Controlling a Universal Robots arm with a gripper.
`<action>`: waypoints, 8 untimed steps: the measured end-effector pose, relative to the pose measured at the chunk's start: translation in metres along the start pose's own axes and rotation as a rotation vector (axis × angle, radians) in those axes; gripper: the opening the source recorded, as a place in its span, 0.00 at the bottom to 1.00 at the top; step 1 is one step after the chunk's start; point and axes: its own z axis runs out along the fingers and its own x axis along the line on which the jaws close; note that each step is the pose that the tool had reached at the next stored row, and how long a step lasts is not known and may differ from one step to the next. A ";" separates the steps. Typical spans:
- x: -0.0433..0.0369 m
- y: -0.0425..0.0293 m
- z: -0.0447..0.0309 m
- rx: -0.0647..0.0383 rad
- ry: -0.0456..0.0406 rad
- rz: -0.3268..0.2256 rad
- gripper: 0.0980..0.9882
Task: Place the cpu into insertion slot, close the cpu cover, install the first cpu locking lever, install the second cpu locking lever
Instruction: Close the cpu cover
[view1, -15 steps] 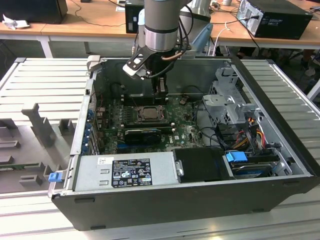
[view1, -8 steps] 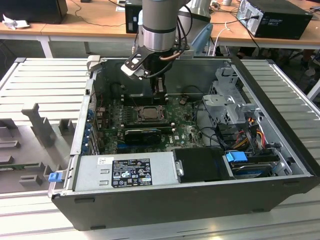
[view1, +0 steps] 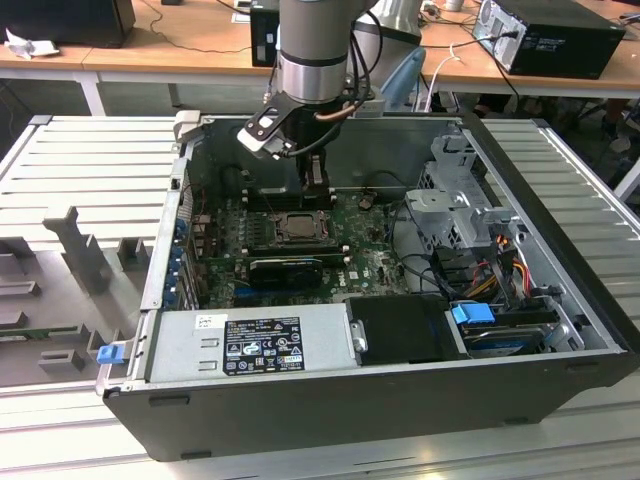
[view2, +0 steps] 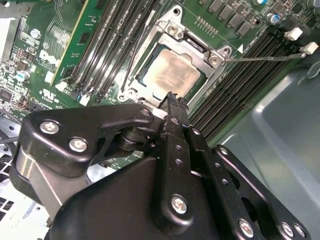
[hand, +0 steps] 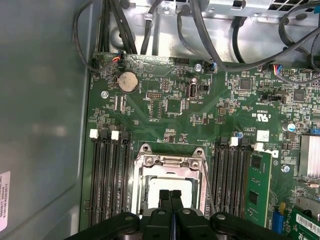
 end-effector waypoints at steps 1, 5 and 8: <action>0.0000 -0.0002 0.0000 0.000 0.0000 0.000 0.01; 0.0002 -0.0036 -0.0001 0.000 0.0000 0.000 0.01; 0.0004 -0.0056 -0.0001 0.000 0.0001 0.000 0.01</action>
